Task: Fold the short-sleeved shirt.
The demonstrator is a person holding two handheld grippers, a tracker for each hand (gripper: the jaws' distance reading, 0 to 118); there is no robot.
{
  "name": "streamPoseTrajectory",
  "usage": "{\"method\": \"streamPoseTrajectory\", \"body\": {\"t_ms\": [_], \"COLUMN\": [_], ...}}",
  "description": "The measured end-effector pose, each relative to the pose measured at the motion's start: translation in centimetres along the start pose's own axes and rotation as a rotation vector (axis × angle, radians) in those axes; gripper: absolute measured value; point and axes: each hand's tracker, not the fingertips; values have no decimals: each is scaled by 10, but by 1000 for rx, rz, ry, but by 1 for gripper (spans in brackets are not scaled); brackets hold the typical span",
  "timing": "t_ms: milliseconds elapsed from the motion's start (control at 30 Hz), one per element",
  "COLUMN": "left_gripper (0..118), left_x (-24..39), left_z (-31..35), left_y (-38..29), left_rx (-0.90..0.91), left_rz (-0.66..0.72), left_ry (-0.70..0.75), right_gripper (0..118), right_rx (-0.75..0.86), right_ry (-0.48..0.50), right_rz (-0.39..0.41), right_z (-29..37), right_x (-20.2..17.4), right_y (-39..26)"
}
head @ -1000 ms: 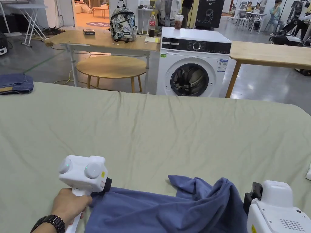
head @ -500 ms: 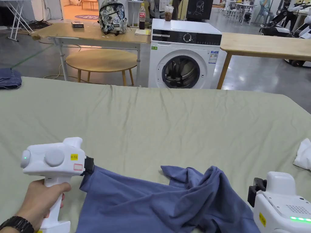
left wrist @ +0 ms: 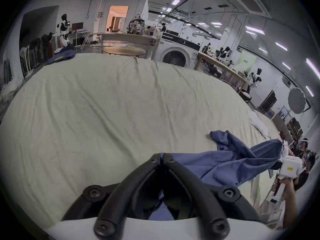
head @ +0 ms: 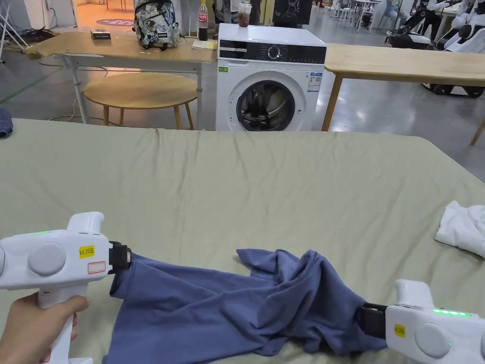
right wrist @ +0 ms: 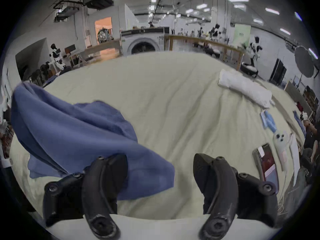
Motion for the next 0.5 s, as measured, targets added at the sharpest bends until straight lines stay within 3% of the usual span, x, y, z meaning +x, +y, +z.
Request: {"method": "streamPoseTrajectory", "body": {"t_ms": [100, 133, 167, 233, 267, 300, 400, 500], "left_gripper": [0, 0, 0, 0, 0, 0, 0, 0], "left_x": [-1, -1, -2, -5, -6, -6, -7, -5], "left_z": [-2, -3, -3, -5, -5, -5, -6, -2], "left_y": [-5, -6, -8, -10, -10, -11, -12, -9], "left_rx": [-9, -12, -14, -20, -21, -22, -23, -7], "left_rz": [0, 1, 2, 8, 9, 9, 7, 2], "left_ry": [10, 11, 14, 20, 20, 22, 29, 31], "right_gripper": [78, 67, 45, 27, 8, 2, 1, 1], "right_rx": [-89, -110, -100, -33, -44, -42, -31, 31], "right_ry": [51, 72, 58, 9, 28, 28, 41, 9], "right_rz": [-24, -35, -33, 12, 6, 0, -11, 64], "right_z": [-21, -26, -27, -21, -21, -21, -12, 3], "right_x": [2, 2, 0, -7, -7, -5, -6, -12], "right_y": [-10, -13, -15, -20, -19, -17, -17, -15]}}
